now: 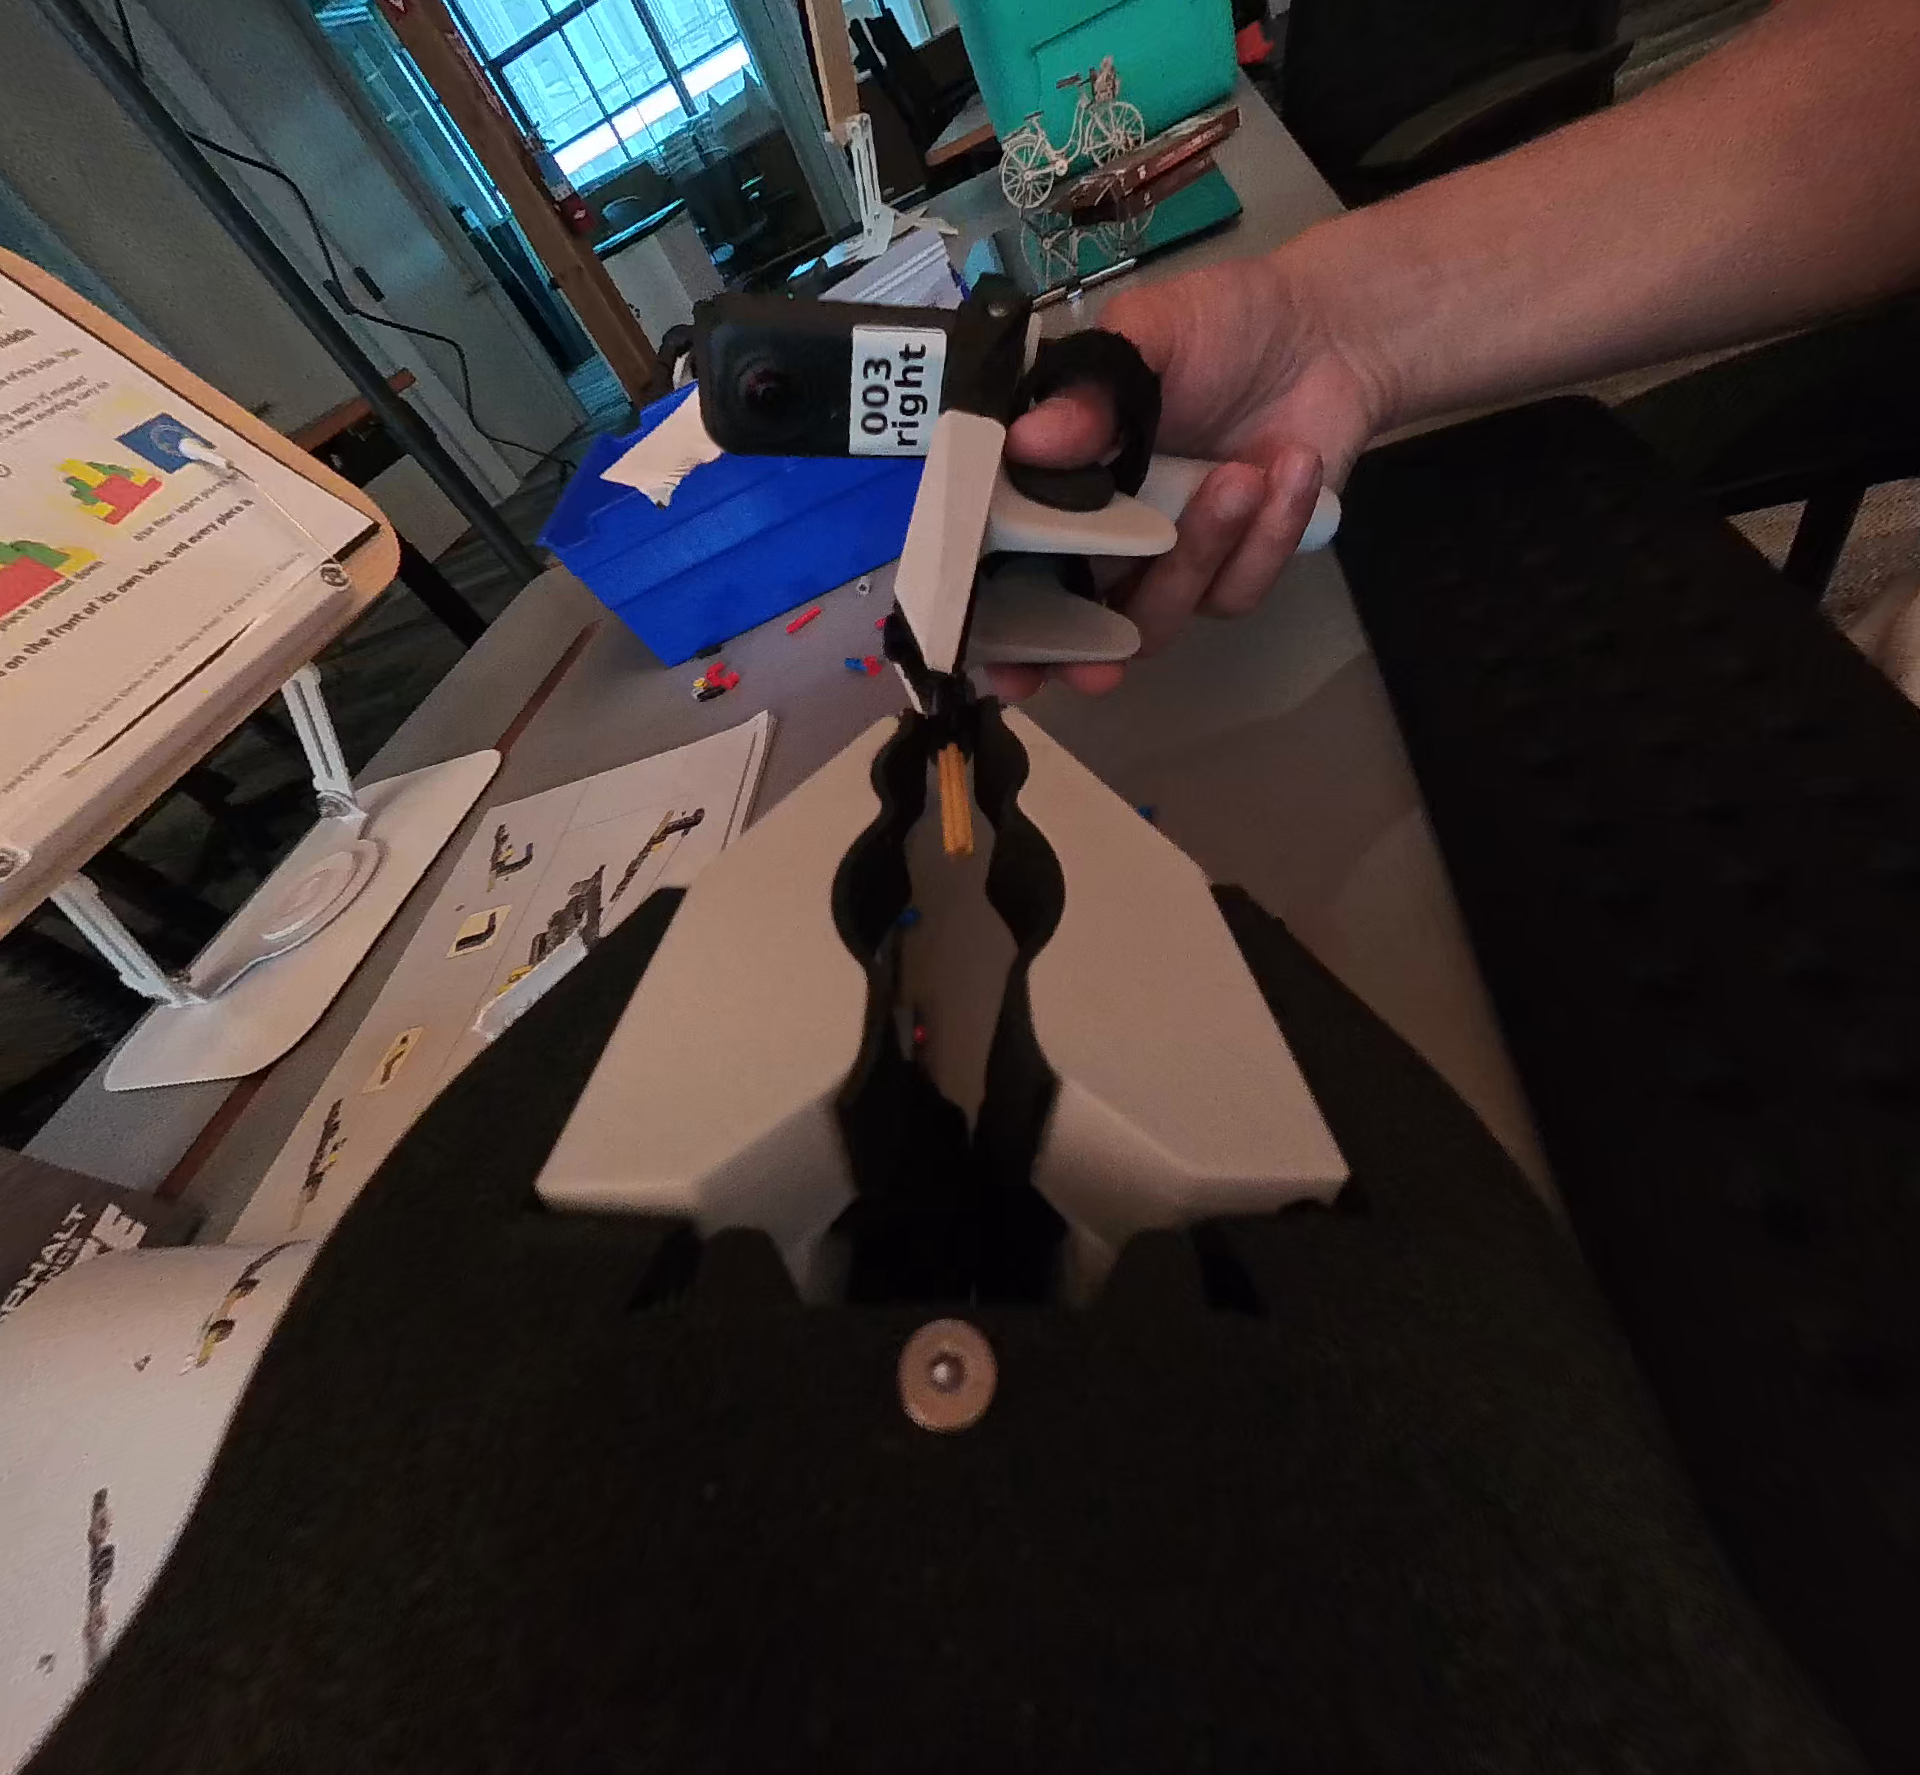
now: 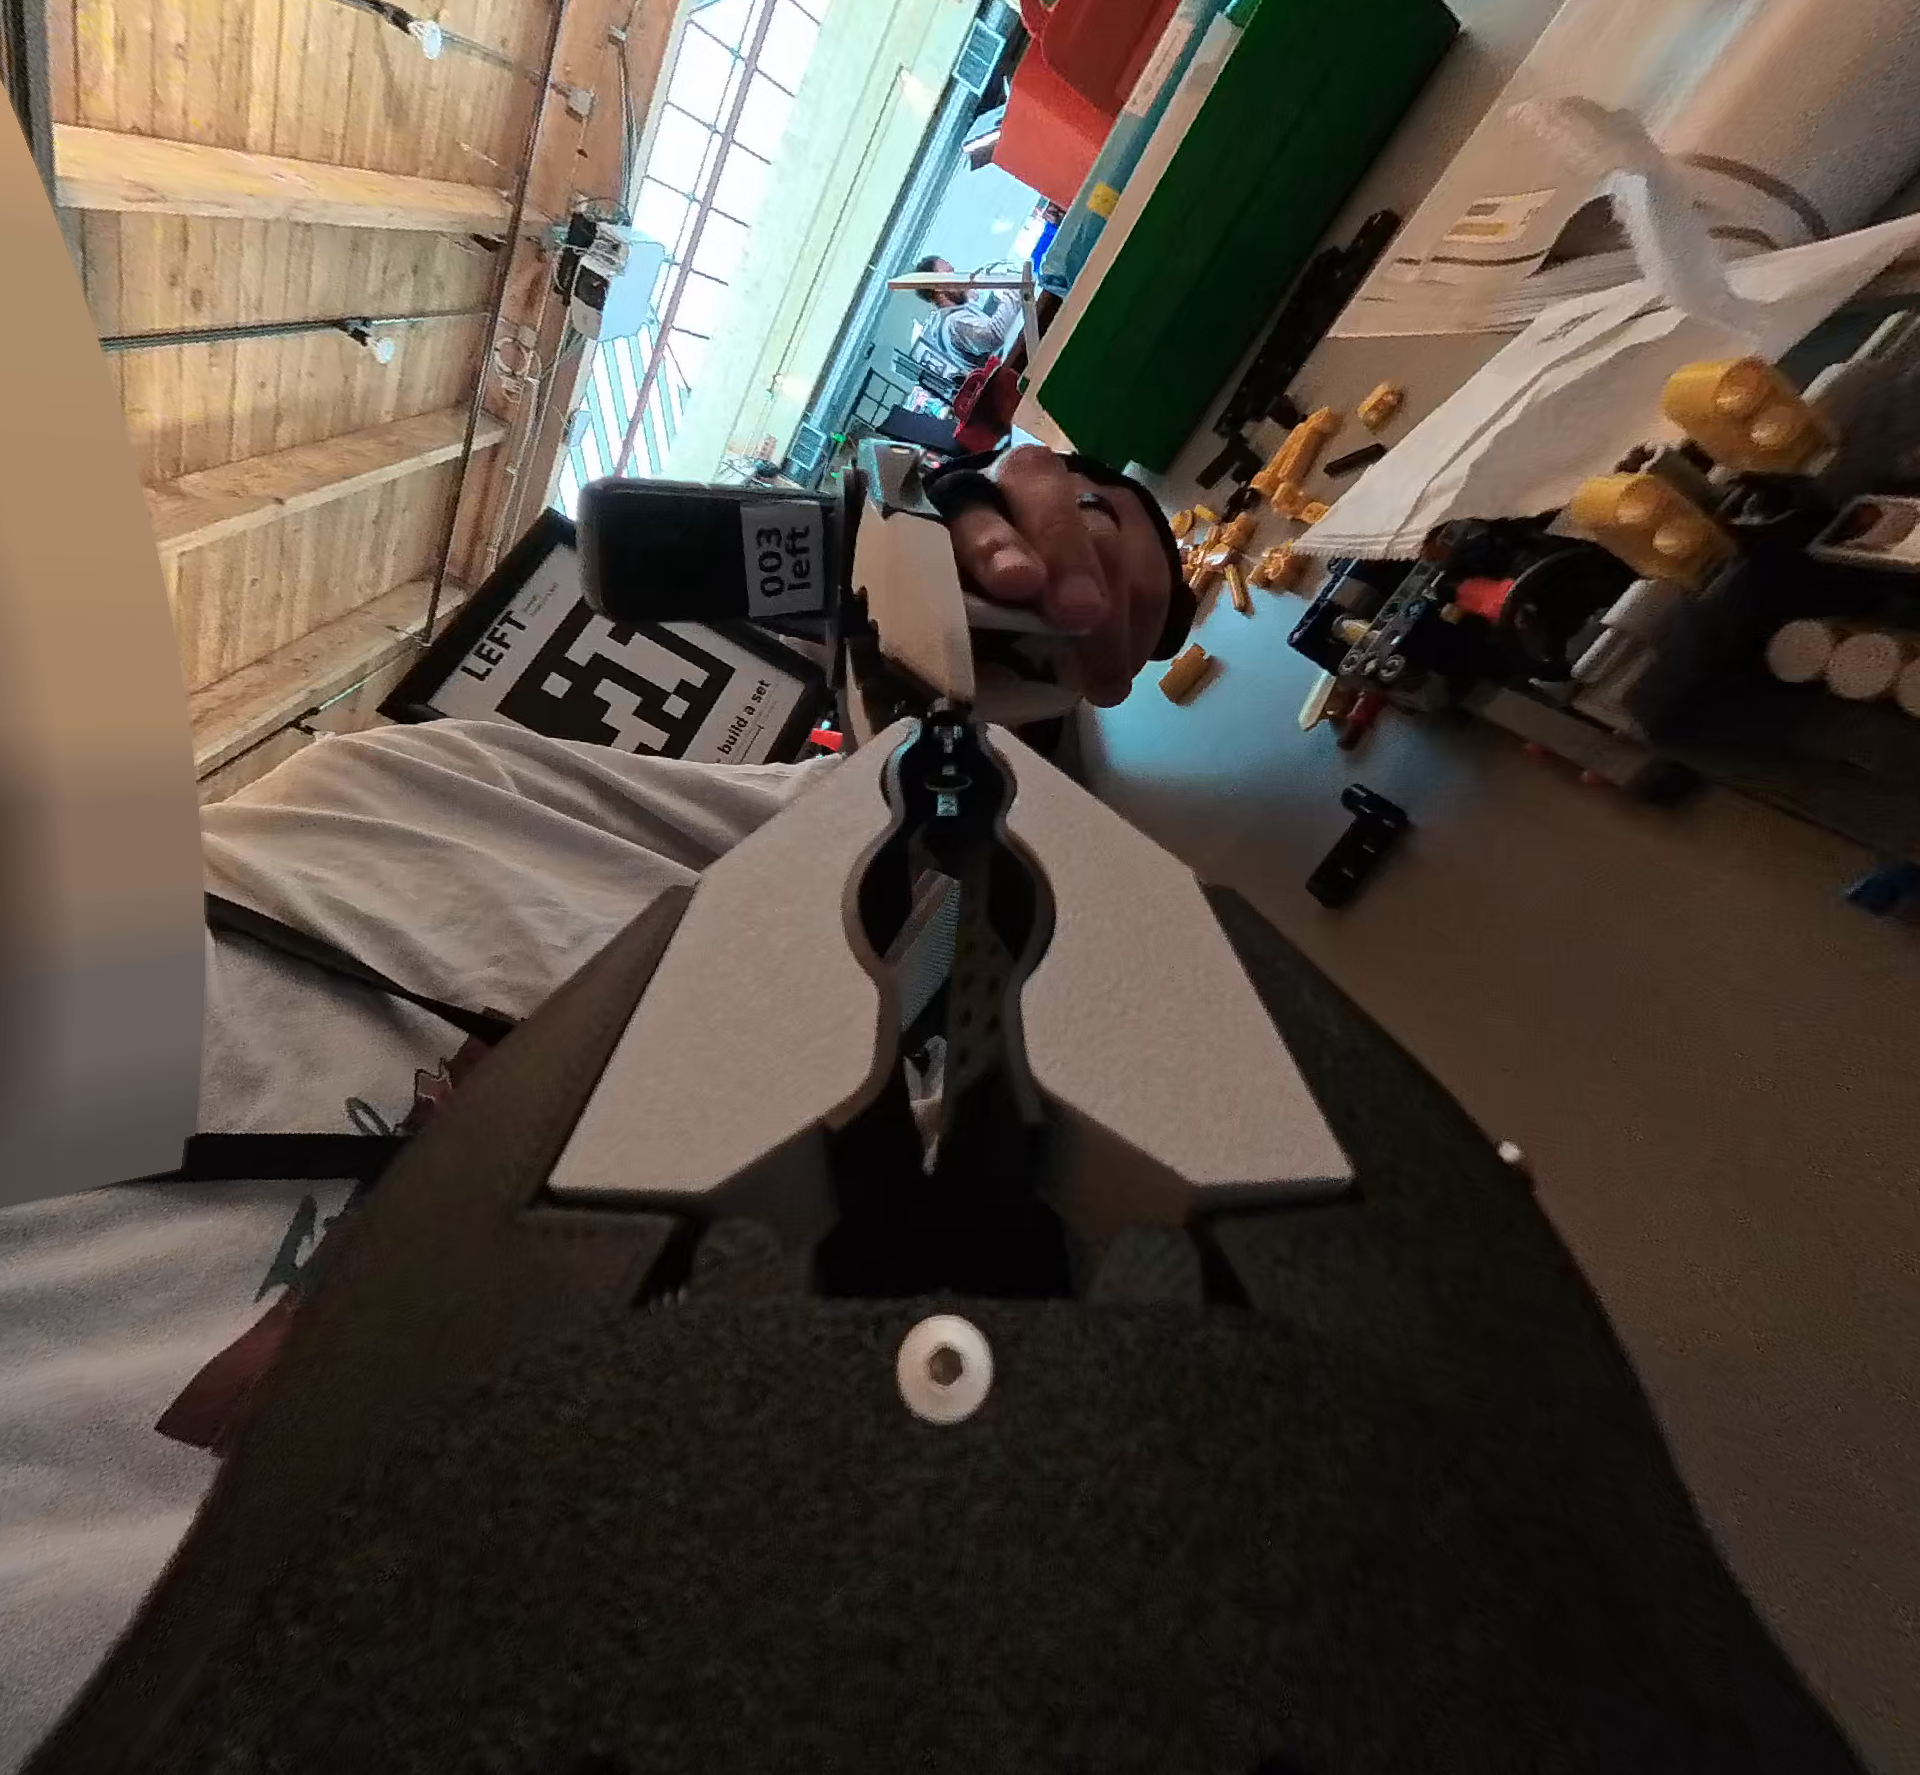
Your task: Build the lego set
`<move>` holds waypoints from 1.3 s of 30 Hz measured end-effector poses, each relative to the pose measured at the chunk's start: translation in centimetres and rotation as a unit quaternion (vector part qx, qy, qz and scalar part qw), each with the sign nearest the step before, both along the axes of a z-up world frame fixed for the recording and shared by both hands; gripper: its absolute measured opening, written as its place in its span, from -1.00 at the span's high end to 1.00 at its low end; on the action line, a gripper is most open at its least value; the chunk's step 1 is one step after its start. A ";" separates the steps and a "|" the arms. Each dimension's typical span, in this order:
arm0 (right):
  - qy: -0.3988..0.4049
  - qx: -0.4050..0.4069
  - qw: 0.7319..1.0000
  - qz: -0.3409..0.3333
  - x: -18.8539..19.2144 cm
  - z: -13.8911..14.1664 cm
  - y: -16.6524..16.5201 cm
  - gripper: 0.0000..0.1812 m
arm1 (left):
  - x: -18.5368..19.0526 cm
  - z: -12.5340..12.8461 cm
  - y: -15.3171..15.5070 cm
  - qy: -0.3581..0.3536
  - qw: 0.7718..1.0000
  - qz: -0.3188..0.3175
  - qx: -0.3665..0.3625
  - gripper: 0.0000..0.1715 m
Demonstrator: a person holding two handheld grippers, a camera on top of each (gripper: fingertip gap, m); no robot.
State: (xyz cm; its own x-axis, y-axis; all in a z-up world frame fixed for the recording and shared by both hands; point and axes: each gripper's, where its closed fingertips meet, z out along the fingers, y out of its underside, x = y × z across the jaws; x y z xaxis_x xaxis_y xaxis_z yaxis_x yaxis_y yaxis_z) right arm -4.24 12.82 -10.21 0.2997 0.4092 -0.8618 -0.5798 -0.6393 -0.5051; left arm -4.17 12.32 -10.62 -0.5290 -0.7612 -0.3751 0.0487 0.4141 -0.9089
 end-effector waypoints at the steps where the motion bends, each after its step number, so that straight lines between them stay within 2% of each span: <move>1: 0.000 -0.002 1.000 -0.001 0.1 -0.1 0.1 0.94 | 0.1 -0.1 0.1 -0.002 1.000 0.003 0.005 0.94; 10: 0.036 -0.022 0.999 0.001 0.4 -0.3 0.5 0.95 | 0.4 0.0 0.5 -0.023 0.999 0.025 0.032 0.95; 17: 0.029 -0.023 0.999 -0.003 0.7 -0.7 0.5 0.94 | 0.4 -0.1 0.5 -0.033 0.998 0.030 0.049 0.95; 19: 0.005 -0.010 1.000 -0.010 0.8 -0.8 0.5 0.94 | 0.5 -0.2 0.6 -0.032 0.997 0.036 0.063 0.95; 21: -0.056 -0.001 0.998 -0.013 1.0 -1.5 0.2 0.87 | 0.4 -0.3 1.0 -0.044 0.994 0.052 0.089 0.95; 23: -0.218 -0.003 0.976 -0.015 1.7 -4.3 -0.6 0.62 | 0.1 -1.0 2.1 -0.050 0.988 0.070 0.131 0.95; 25: -0.388 0.026 0.920 0.037 0.9 -7.3 -2.9 0.66 | -0.5 -1.9 3.0 -0.041 0.986 0.076 0.144 0.95; 27: -0.471 0.081 0.874 0.085 -1.1 -8.6 -4.7 0.73 | -0.7 -2.5 3.2 -0.025 0.988 0.070 0.135 0.95; 29: -0.531 0.121 0.834 0.089 -2.0 -9.7 -5.1 0.82 | -0.7 -2.6 3.0 -0.016 0.990 0.060 0.125 0.95; 31: -0.581 0.141 0.796 0.094 -2.1 -10.7 -4.9 0.82 | -0.7 -3.1 2.8 -0.006 0.990 0.053 0.127 0.96; 33: -0.598 0.148 0.781 0.101 -2.2 -11.2 -4.6 0.81 | -0.8 -3.8 2.7 0.004 0.989 0.047 0.138 0.96; 37: -0.589 0.139 0.787 0.120 -2.3 -11.9 -4.4 0.79 | -0.9 -4.3 2.3 0.010 0.987 0.039 0.153 0.96; 39: -0.584 0.136 0.791 0.123 -2.1 -11.9 -4.4 0.86 | -1.2 -4.6 1.9 0.024 0.988 0.024 0.149 0.96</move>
State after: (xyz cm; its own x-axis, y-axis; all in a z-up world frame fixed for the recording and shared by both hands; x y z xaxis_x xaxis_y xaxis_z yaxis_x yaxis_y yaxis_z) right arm -6.35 8.37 -22.11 0.7089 0.7014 0.0744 0.5091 -0.4358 -0.7423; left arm -5.36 14.18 -15.27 -0.5167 -0.6460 -0.5619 -0.0176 0.6641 -0.7474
